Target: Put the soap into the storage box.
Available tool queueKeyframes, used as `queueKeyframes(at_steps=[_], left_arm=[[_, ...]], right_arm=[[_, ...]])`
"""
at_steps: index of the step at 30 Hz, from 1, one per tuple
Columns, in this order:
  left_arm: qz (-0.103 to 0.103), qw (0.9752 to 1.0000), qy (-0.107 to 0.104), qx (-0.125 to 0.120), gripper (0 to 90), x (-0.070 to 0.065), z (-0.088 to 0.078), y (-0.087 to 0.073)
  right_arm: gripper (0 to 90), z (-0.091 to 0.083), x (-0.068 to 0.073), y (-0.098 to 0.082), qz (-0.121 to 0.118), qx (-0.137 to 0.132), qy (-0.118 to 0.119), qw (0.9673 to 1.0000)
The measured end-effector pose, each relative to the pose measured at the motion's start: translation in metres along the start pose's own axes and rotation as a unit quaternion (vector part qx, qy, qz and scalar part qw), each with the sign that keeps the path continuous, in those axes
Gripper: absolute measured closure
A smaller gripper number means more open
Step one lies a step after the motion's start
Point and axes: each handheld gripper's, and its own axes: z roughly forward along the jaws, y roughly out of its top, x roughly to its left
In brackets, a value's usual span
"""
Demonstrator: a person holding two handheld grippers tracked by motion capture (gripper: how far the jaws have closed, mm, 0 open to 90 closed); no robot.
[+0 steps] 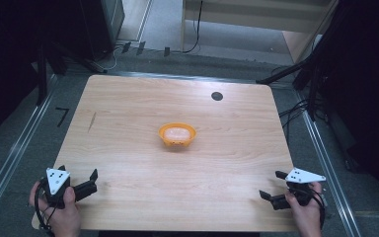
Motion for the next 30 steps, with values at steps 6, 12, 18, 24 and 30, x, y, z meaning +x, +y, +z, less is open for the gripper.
queueKeyframes(at_steps=[6,12,18,24,30], left_arm=[[-0.002,1.0,0.001,0.001,0.0,0.001,0.0,0.0],[-0.001,1.0,0.0,0.005,0.0,0.001,0.001,0.0],[0.002,1.0,-0.001,0.009,0.0,0.0,0.002,0.001],[0.006,0.9999,0.002,0.011,0.0,-0.001,0.002,0.001],[0.011,0.9999,0.003,0.011,0.0,-0.002,0.003,0.001]], right_arm=[[0.0,-0.01,-0.004,-0.013,0.013,-0.007,-0.007,0.9999],[0.0,-0.023,-0.009,-0.028,0.035,-0.044,-0.015,0.9983],[0.0,-0.027,-0.012,-0.035,0.061,-0.078,-0.009,0.9951],[0.0,-0.027,-0.012,-0.035,0.055,-0.078,-0.016,0.9953],[0.0,-0.026,-0.012,-0.034,0.059,-0.069,-0.023,0.9956]])
